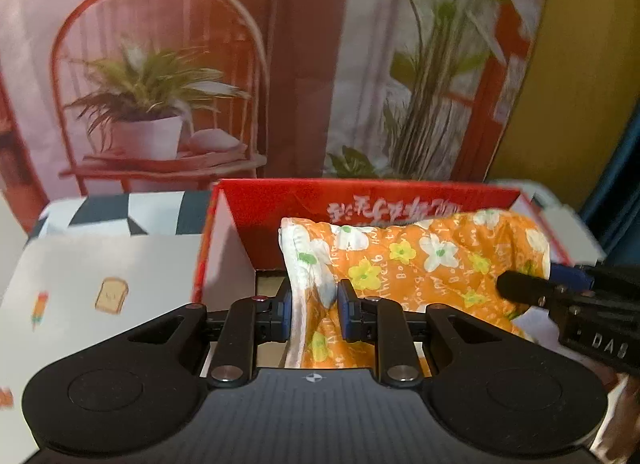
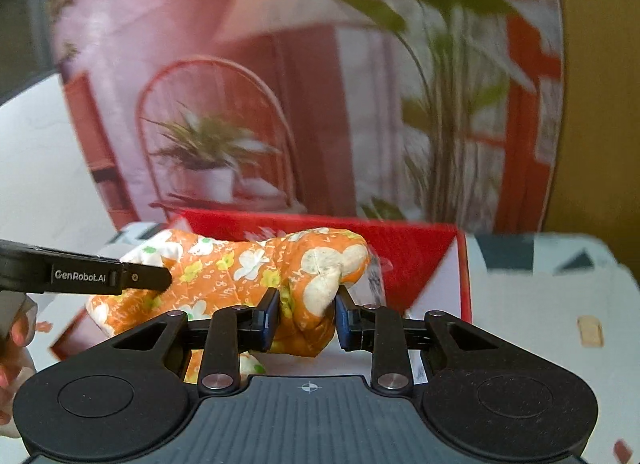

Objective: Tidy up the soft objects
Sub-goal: 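Lift the orange cloth with both grippers and carry it over the red box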

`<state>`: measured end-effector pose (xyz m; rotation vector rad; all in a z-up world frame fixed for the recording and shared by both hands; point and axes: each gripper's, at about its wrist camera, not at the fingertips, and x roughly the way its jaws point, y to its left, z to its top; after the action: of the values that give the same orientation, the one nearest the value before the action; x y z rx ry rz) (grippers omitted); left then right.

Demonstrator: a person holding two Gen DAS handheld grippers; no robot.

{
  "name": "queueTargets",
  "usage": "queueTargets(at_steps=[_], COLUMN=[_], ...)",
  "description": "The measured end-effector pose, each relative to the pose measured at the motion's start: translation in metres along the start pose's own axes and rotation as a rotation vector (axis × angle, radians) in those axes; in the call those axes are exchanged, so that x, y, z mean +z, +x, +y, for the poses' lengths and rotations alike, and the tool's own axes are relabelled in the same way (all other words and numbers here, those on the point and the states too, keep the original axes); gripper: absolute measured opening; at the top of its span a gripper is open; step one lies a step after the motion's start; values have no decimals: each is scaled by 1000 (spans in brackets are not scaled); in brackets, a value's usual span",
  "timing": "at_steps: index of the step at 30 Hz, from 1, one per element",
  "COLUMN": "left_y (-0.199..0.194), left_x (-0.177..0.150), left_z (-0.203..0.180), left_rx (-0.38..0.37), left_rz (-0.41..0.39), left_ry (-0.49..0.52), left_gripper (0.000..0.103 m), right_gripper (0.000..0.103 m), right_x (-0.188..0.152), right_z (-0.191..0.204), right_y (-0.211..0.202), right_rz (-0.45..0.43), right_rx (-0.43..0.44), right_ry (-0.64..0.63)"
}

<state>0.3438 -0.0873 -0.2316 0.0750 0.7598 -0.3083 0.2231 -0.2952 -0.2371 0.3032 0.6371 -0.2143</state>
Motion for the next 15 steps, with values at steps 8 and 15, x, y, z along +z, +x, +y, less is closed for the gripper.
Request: queueTargets(at_steps=[8, 15], left_y=[12, 3], left_x=[0, -2], left_z=[-2, 8], left_rx=[38, 16], left_rz=[18, 0], left_ry=[91, 44], left_gripper=[43, 43], right_gripper=[26, 24], right_x=[-7, -3], right_z=[-11, 1], right_y=[30, 39], right_rz=[75, 123], right_rx=[-59, -109], right_ry=[62, 16])
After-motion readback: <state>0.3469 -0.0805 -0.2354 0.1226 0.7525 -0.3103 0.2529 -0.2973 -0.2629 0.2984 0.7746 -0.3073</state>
